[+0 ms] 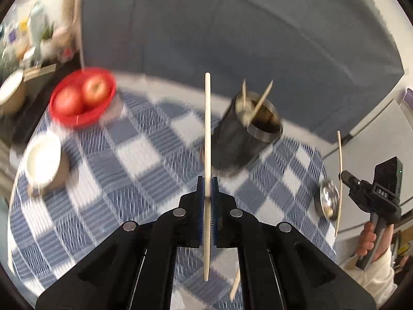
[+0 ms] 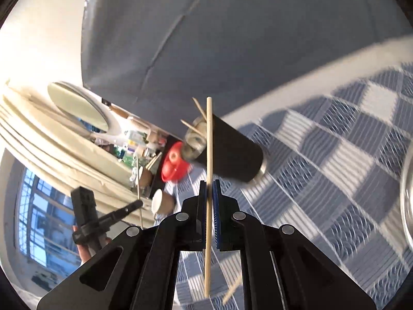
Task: Organize utensils
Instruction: 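Lift both chopsticks upright and carry them over the black cup, then open both tools to drop the chopsticks into the black cup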
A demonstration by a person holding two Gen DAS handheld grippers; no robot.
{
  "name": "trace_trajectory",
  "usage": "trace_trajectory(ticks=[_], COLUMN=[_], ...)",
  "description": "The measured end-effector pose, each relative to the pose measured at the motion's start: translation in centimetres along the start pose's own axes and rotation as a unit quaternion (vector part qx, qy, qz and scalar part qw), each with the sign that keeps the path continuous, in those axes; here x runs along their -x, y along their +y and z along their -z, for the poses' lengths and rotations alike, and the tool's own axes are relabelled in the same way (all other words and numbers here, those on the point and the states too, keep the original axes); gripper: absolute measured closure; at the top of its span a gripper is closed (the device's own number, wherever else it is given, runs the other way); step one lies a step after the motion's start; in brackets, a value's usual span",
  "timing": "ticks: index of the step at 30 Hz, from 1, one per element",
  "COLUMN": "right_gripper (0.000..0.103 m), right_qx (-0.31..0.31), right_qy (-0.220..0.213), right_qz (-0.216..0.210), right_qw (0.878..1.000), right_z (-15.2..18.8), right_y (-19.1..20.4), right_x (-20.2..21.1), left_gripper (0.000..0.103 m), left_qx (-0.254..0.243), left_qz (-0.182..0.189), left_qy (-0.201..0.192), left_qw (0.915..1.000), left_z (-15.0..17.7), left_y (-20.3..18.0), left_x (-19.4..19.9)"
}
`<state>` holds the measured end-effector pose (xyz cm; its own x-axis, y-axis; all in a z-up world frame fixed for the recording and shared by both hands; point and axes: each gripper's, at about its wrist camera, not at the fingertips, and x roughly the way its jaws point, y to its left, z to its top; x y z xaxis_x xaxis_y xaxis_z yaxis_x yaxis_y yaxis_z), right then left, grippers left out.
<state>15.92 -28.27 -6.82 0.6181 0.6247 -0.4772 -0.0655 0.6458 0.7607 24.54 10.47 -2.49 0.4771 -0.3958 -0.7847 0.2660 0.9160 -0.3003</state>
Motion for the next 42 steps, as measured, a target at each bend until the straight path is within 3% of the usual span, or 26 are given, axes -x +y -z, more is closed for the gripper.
trace_trajectory(ticks=[3,9,10,16,18,24,33,42], right_gripper=[0.098,0.098,0.098,0.098,0.098,0.098,0.098,0.098], right_qx=[0.019,0.048,0.053,0.067,0.067,0.087,0.136,0.167], right_qy=[-0.015,-0.043,-0.043,-0.042,-0.038,-0.064,-0.073,-0.047], right_qz=[0.008,0.012,0.007,0.01,0.007,0.019,0.02,0.036], right_qw=[1.0,0.998,0.998,0.997,0.997,0.994,0.988,0.984], right_z=[-2.7,-7.2,-7.7,-9.6,-10.1,-11.6,-12.5,-10.2], right_y=[1.8,4.6,5.1,6.4,6.4,6.7,6.9,6.5], right_x=[-1.8,-5.1,-5.8,-8.9,-9.9,-11.8,-14.5,-16.0], left_gripper=[0.098,0.098,0.098,0.098,0.098,0.098,0.098,0.098], left_qx=[0.012,0.017,0.012,-0.008,0.002,0.007,-0.045,-0.069], left_qz=[0.039,0.077,0.067,0.084,0.122,0.145,0.096,0.09], left_qy=[-0.02,-0.04,-0.048,-0.069,-0.068,-0.08,-0.076,-0.084], left_qw=[0.999,0.996,0.9965,0.994,0.9902,0.9862,0.9914,0.9899], left_z=[-2.8,-7.5,-8.2,-9.9,-10.5,-11.1,-8.8,-6.4], left_y=[-0.3,-1.8,-2.5,-5.3,-5.6,-5.9,-6.4,-6.5], left_x=[-0.8,-3.4,-4.0,-6.5,-7.6,-10.0,-11.7,-11.6])
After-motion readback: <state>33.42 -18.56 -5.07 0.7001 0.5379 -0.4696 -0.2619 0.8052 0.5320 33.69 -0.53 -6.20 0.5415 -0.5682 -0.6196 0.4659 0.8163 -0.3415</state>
